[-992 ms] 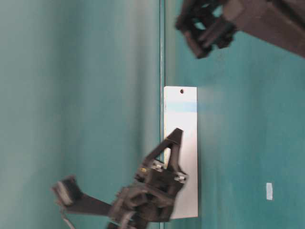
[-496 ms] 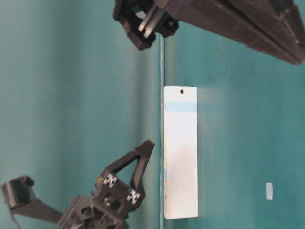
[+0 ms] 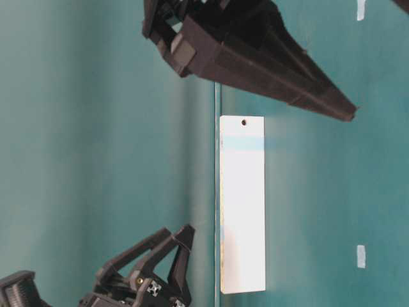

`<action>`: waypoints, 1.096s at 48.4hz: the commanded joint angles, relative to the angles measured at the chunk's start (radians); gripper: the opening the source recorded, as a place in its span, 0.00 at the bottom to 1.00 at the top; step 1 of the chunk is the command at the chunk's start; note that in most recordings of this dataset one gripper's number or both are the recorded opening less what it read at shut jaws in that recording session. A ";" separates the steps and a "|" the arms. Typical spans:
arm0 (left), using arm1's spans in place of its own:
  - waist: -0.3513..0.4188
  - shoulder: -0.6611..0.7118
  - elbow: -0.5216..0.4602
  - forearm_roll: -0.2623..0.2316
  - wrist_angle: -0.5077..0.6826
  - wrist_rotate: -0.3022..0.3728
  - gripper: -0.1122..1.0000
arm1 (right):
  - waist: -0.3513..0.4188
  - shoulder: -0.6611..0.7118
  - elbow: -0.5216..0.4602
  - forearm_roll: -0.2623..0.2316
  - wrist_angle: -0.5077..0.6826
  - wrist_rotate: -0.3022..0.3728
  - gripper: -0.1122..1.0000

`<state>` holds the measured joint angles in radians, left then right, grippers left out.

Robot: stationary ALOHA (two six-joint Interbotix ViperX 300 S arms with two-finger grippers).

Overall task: Move the wooden board into place and insert the rod into its hole.
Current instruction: 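Move the left gripper over the end of the white board and open it, then close the left gripper on the board end and lift it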

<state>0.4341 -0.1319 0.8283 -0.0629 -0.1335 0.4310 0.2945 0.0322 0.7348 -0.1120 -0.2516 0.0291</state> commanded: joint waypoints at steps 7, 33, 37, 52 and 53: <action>0.038 -0.005 -0.002 0.000 0.021 0.015 0.92 | -0.006 -0.025 -0.029 -0.002 0.026 0.002 0.87; 0.075 0.126 -0.011 0.005 -0.031 0.101 0.92 | -0.009 0.020 -0.075 -0.002 0.054 0.002 0.87; 0.083 0.149 -0.020 0.003 -0.037 0.121 0.92 | -0.009 0.025 -0.083 -0.002 0.063 0.002 0.87; 0.095 0.238 -0.058 0.003 -0.103 0.126 0.92 | -0.009 0.026 -0.094 -0.002 0.092 0.002 0.87; 0.097 0.242 -0.061 0.003 -0.106 0.126 0.92 | -0.009 0.025 -0.094 -0.002 0.094 0.002 0.87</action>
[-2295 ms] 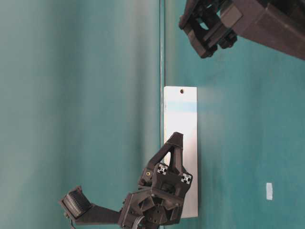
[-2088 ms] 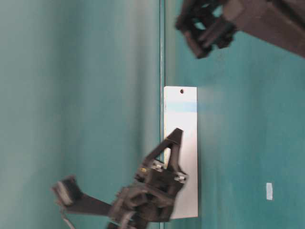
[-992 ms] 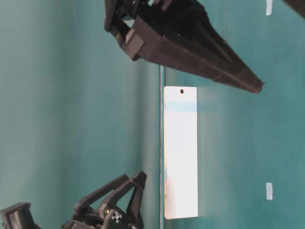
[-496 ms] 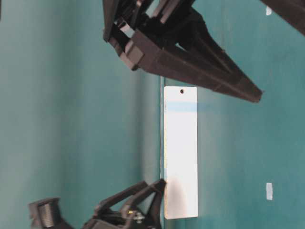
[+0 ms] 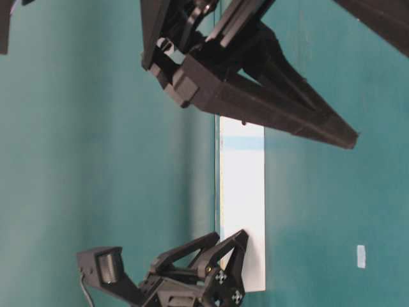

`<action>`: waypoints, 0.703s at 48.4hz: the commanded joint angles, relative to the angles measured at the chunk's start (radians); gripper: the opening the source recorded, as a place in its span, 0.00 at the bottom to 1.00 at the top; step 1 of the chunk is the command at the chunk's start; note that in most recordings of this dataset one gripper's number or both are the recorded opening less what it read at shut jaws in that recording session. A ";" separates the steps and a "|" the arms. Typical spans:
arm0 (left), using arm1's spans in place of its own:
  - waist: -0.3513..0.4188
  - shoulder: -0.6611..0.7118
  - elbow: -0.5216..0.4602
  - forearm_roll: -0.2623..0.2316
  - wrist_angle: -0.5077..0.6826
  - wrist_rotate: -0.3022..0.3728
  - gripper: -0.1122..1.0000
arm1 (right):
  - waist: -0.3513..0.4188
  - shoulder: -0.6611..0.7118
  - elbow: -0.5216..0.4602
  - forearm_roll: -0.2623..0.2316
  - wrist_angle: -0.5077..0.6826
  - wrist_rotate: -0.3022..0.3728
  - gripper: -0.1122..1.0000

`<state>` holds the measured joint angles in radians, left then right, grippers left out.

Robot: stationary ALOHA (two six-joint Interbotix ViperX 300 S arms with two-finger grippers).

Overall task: Move the wooden board into place and insert the rod into its hole.
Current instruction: 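Close the left gripper on the board end and lift it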

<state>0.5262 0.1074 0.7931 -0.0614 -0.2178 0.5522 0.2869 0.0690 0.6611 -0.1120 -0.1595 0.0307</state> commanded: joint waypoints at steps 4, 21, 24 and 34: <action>0.003 0.023 -0.038 0.002 -0.026 -0.002 0.92 | -0.002 -0.012 -0.021 0.000 0.008 0.000 0.87; -0.029 0.072 -0.049 0.002 -0.029 -0.018 0.92 | -0.002 -0.008 -0.025 -0.002 0.020 0.000 0.87; -0.040 0.083 -0.049 0.002 -0.032 -0.029 0.92 | -0.002 -0.005 -0.025 -0.002 0.020 0.000 0.87; -0.061 0.101 -0.052 0.002 -0.069 -0.058 0.90 | -0.002 0.000 -0.025 -0.002 0.020 0.000 0.87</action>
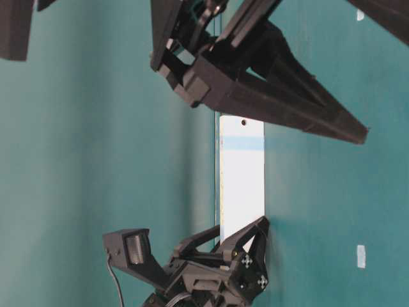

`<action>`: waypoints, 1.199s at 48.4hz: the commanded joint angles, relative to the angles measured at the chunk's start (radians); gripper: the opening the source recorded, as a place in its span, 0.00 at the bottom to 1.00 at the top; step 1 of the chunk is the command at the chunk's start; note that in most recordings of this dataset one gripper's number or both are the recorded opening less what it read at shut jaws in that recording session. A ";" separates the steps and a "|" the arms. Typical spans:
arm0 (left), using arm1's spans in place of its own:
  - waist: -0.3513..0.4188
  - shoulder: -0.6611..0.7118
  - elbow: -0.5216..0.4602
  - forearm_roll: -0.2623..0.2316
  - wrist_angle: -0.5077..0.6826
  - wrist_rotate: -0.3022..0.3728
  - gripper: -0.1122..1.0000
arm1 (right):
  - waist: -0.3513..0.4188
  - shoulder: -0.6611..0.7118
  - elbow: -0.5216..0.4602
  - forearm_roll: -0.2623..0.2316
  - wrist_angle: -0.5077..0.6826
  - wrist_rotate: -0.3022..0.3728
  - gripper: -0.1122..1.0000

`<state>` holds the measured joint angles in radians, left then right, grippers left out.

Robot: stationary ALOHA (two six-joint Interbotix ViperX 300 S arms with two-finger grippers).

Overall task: Move the wooden board into place and insert the rod into its hole.
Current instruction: 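Close the left gripper on the board end and lift it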

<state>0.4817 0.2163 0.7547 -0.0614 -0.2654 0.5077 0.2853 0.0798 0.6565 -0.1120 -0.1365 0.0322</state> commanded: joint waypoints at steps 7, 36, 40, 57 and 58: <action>-0.017 -0.008 -0.014 0.002 -0.055 -0.014 0.83 | 0.000 -0.011 -0.021 -0.002 -0.003 -0.002 0.87; -0.017 -0.072 0.017 -0.003 0.012 -0.037 0.29 | -0.002 -0.011 -0.031 -0.002 0.018 -0.002 0.87; -0.020 -0.114 -0.009 -0.003 0.078 -0.081 0.29 | -0.002 -0.011 -0.031 -0.002 0.018 -0.002 0.87; -0.146 -0.158 -0.072 -0.005 0.124 -0.275 0.29 | -0.002 -0.011 -0.031 -0.002 0.018 -0.003 0.87; -0.166 -0.152 -0.074 -0.003 0.124 -0.284 0.29 | -0.002 -0.011 -0.031 -0.002 0.018 -0.003 0.87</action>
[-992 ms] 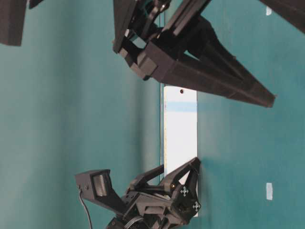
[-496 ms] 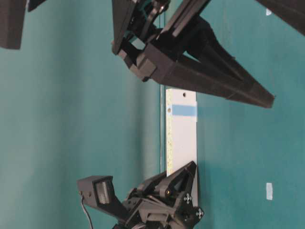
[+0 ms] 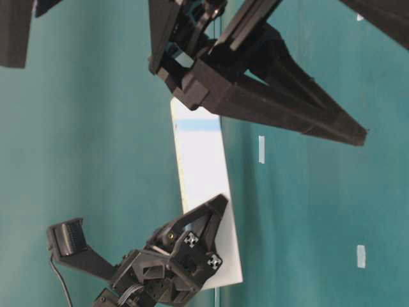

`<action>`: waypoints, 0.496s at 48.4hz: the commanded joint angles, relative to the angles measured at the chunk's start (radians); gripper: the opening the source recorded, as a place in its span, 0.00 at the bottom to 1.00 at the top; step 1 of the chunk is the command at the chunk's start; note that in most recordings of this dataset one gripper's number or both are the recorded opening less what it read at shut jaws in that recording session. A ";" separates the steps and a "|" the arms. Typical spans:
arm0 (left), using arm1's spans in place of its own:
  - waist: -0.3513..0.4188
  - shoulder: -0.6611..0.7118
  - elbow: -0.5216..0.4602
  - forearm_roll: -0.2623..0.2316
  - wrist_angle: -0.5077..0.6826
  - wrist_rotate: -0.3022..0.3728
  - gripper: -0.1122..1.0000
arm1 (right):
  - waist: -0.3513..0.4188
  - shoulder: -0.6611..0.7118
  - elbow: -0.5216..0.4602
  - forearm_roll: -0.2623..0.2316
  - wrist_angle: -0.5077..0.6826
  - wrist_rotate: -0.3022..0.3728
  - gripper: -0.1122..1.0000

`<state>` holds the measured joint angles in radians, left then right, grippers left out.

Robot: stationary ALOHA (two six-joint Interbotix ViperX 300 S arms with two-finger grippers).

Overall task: Move the wooden board into place and insert the rod into its hole.
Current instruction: 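Close the left gripper on the board end and lift it, then swing the held board toward the table center with the left gripper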

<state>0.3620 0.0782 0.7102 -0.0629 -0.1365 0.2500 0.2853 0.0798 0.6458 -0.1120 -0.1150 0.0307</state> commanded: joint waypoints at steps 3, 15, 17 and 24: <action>-0.084 -0.003 -0.032 -0.002 -0.005 -0.048 0.29 | -0.003 -0.009 -0.020 -0.002 -0.003 -0.002 0.87; -0.202 0.041 -0.058 -0.003 -0.020 -0.144 0.29 | -0.003 -0.002 -0.021 -0.002 -0.006 -0.002 0.87; -0.218 0.049 -0.061 -0.002 -0.029 -0.156 0.29 | -0.005 0.000 -0.023 -0.002 -0.008 -0.002 0.87; -0.255 0.074 -0.067 -0.003 -0.049 -0.202 0.29 | -0.003 0.002 -0.023 -0.002 -0.008 -0.002 0.87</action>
<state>0.1197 0.1611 0.6688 -0.0629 -0.1672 0.0706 0.2823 0.0920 0.6443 -0.1120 -0.1166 0.0307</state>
